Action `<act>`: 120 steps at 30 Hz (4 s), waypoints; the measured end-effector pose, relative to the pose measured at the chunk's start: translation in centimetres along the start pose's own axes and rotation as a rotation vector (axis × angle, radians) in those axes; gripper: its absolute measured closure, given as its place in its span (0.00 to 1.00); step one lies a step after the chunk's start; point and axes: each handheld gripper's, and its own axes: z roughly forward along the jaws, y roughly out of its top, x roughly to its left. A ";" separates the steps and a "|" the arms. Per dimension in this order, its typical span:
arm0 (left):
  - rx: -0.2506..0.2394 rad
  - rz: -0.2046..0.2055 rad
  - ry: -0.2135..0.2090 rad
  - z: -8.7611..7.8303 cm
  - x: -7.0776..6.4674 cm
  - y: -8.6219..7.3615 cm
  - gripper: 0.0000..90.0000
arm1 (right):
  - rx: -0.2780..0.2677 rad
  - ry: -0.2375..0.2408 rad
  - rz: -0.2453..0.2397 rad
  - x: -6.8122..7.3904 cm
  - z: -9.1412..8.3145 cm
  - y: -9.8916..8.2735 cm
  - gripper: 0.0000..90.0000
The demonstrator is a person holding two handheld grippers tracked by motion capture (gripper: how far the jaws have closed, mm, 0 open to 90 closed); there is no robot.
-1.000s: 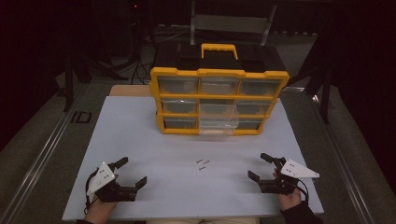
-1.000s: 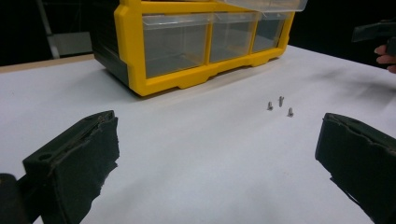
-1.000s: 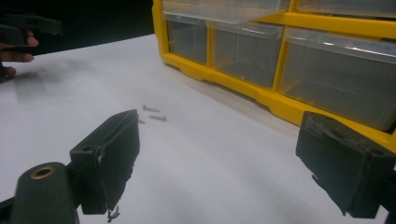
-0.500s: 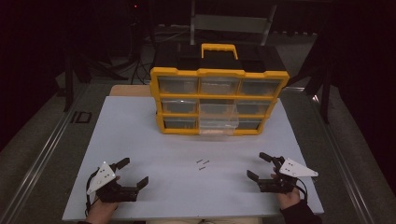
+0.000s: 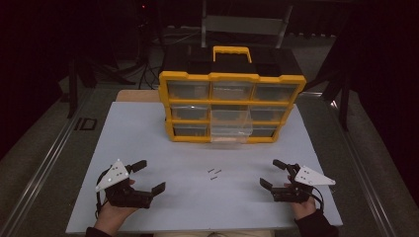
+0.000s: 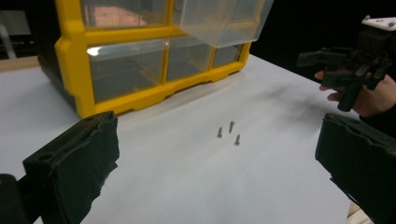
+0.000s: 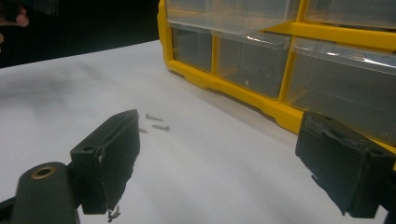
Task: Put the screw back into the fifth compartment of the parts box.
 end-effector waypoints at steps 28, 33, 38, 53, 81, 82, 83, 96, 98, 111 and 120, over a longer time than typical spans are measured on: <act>0.181 0.164 -0.077 9.1 -1.8 6.4 0.03 | -0.007 0.008 -0.010 0.3 0.1 0.2 0.15; 0.212 0.182 -0.081 11.0 -2.1 6.8 0.04 | -0.007 0.012 -0.010 0.3 0.1 0.2 0.15; 0.233 0.193 -0.086 12.4 -2.2 7.0 0.06 | -0.008 0.014 -0.009 0.3 0.1 0.2 0.15; 0.302 0.202 -0.126 15.9 -2.3 5.9 0.27 | -0.006 0.022 -0.012 0.4 0.1 0.2 0.16; 0.482 0.182 -0.162 18.7 -1.6 1.8 0.75 | -0.006 0.036 -0.010 0.5 0.2 0.2 0.16; 0.482 0.182 -0.162 18.7 -1.6 1.8 0.77 | -0.007 0.036 -0.010 0.5 0.2 0.2 0.16; 0.490 0.181 -0.164 18.8 -1.6 1.7 0.77 | -0.007 0.036 -0.010 0.5 0.2 0.2 0.16; 0.562 0.175 -0.142 19.8 -1.2 0.6 0.83 | -0.009 0.040 -0.009 0.5 0.2 0.2 0.16; 0.574 0.175 -0.142 20.0 -1.1 0.5 0.85 | -0.009 0.040 -0.009 0.5 0.2 0.2 0.16; 0.605 0.176 -0.136 21.0 -1.0 -0.3 0.95 | -0.010 0.040 -0.006 0.5 0.2 0.2 0.16; 0.608 0.147 -0.137 21.0 -0.8 -0.3 0.98 | -0.008 0.041 -0.006 0.5 0.2 0.2 0.16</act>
